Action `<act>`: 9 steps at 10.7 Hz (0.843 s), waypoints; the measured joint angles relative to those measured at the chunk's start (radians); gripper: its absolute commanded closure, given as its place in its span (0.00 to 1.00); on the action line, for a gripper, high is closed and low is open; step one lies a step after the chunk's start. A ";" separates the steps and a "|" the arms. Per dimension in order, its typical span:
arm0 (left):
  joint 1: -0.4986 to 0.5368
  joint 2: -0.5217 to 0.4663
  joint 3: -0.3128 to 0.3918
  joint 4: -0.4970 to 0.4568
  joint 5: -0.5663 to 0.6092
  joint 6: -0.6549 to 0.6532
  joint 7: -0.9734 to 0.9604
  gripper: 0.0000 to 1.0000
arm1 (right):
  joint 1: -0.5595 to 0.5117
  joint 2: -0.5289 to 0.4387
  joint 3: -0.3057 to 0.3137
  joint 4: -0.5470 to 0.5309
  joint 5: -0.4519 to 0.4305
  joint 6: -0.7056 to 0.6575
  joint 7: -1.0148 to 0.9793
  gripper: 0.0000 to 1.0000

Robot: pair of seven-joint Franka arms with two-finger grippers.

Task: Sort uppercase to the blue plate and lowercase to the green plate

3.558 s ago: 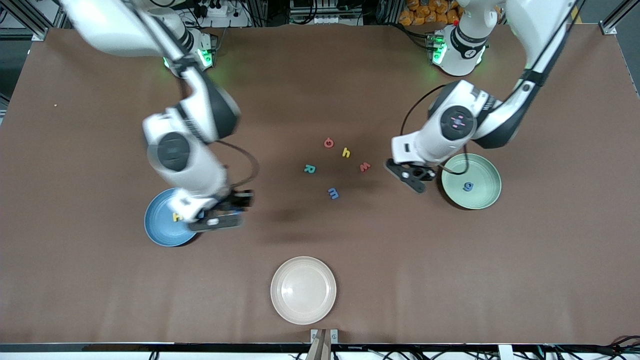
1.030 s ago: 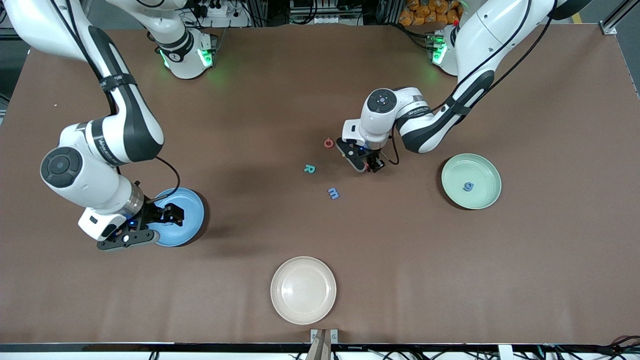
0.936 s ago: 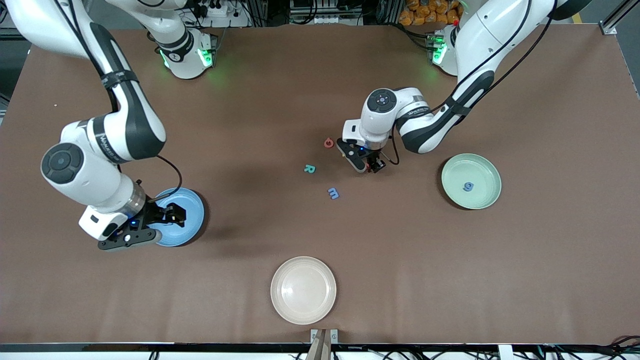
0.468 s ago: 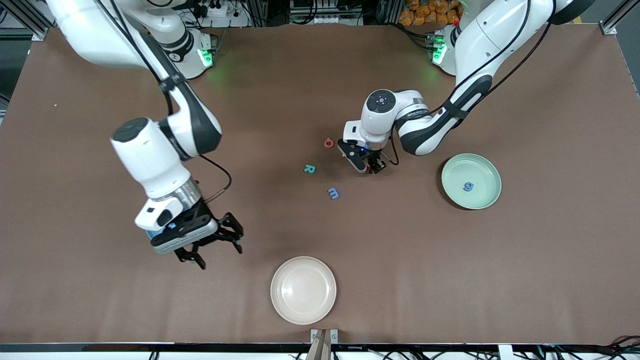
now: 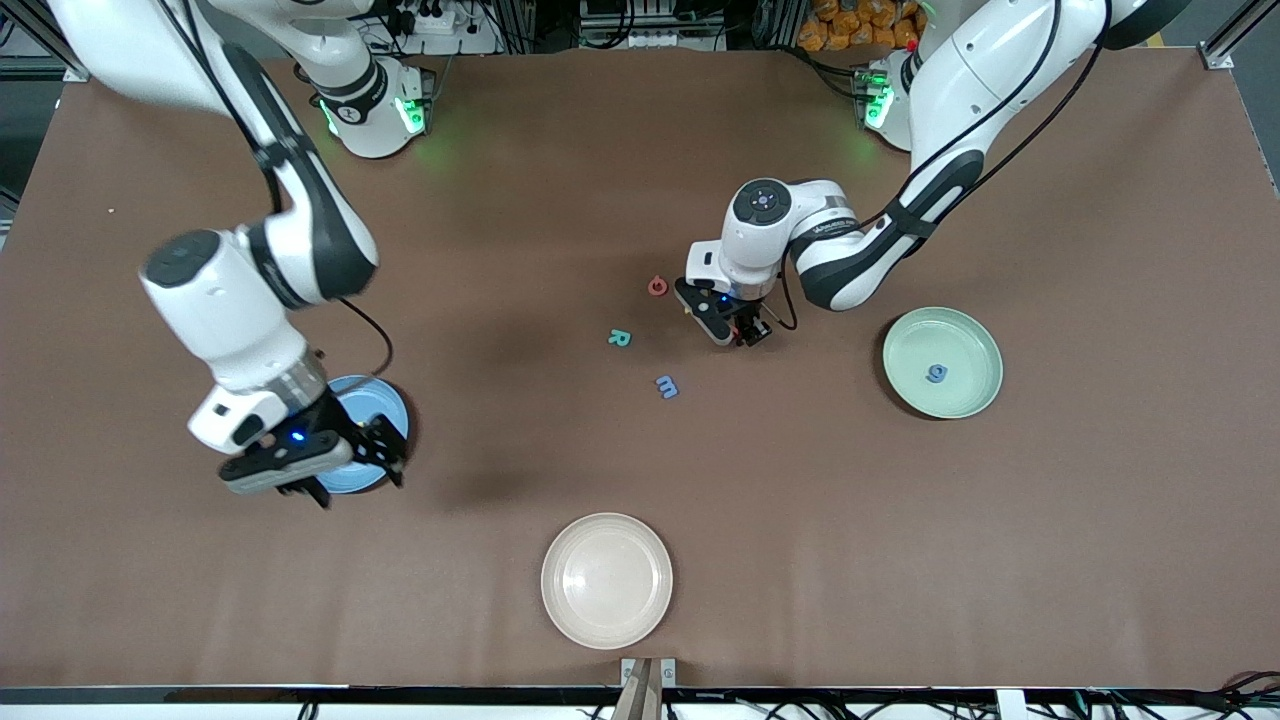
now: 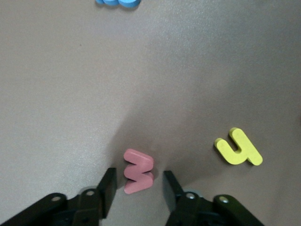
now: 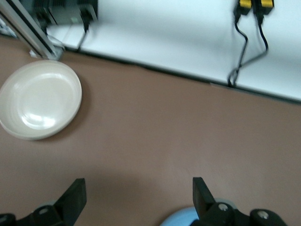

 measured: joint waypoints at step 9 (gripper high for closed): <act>0.005 -0.007 -0.001 0.003 0.002 0.000 0.000 0.79 | -0.087 -0.193 -0.008 0.103 0.076 -0.742 -0.002 0.00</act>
